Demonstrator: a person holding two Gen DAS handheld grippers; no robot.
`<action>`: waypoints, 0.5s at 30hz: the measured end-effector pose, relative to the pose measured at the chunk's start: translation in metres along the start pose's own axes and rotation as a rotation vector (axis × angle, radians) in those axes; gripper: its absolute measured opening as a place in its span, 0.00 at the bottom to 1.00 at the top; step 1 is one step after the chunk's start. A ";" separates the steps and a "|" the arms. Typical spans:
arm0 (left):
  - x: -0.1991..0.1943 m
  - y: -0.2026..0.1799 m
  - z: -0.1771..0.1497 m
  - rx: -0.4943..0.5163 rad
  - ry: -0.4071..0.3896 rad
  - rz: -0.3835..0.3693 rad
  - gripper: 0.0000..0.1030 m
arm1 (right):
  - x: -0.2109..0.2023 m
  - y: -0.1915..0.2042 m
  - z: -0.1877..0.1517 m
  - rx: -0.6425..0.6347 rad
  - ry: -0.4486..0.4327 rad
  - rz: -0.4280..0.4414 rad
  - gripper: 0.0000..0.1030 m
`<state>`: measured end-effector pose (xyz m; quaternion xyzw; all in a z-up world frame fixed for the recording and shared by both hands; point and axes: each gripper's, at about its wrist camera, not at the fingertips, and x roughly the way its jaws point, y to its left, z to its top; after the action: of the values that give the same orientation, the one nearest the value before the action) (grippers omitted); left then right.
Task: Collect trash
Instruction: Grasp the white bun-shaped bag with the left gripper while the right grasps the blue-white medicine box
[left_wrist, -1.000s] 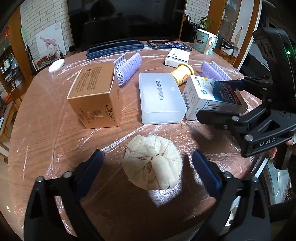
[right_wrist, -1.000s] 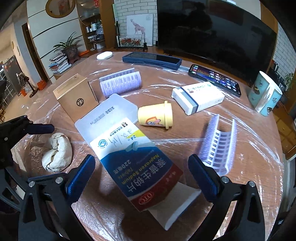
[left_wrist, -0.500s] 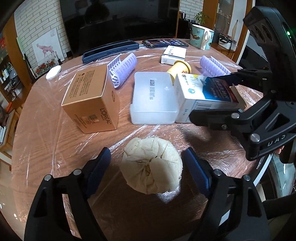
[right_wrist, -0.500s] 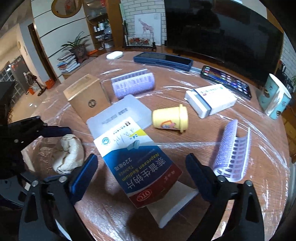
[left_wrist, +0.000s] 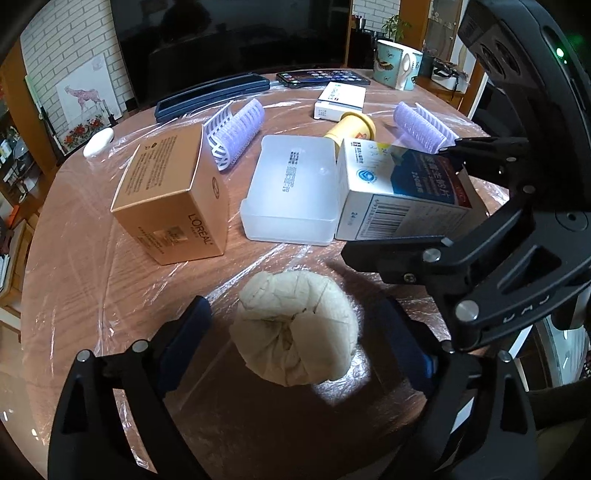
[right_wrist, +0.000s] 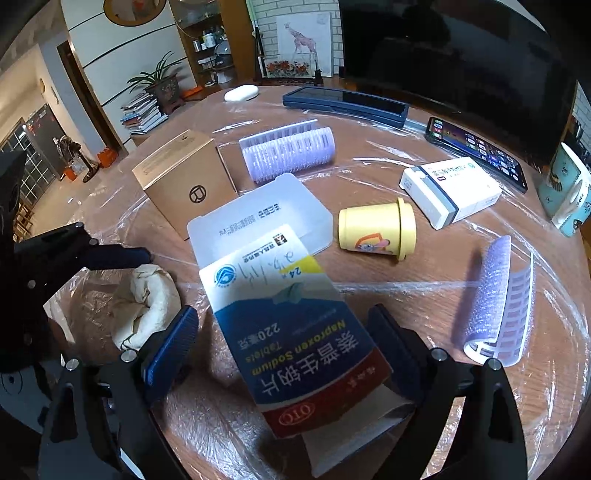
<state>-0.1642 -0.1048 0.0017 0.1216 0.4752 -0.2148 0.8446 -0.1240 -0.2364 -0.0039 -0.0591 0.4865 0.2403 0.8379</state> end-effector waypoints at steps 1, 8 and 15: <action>0.000 0.000 0.000 -0.002 0.003 0.000 0.91 | 0.001 0.001 0.002 -0.007 0.005 -0.003 0.91; -0.002 0.005 0.002 -0.039 -0.011 -0.009 0.83 | 0.004 0.004 0.006 -0.032 -0.005 -0.061 0.70; -0.006 0.005 0.003 -0.025 -0.019 0.006 0.50 | -0.004 -0.004 0.000 0.029 -0.031 -0.035 0.46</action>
<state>-0.1617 -0.1001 0.0086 0.1103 0.4694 -0.2072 0.8512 -0.1240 -0.2416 -0.0010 -0.0516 0.4756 0.2195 0.8503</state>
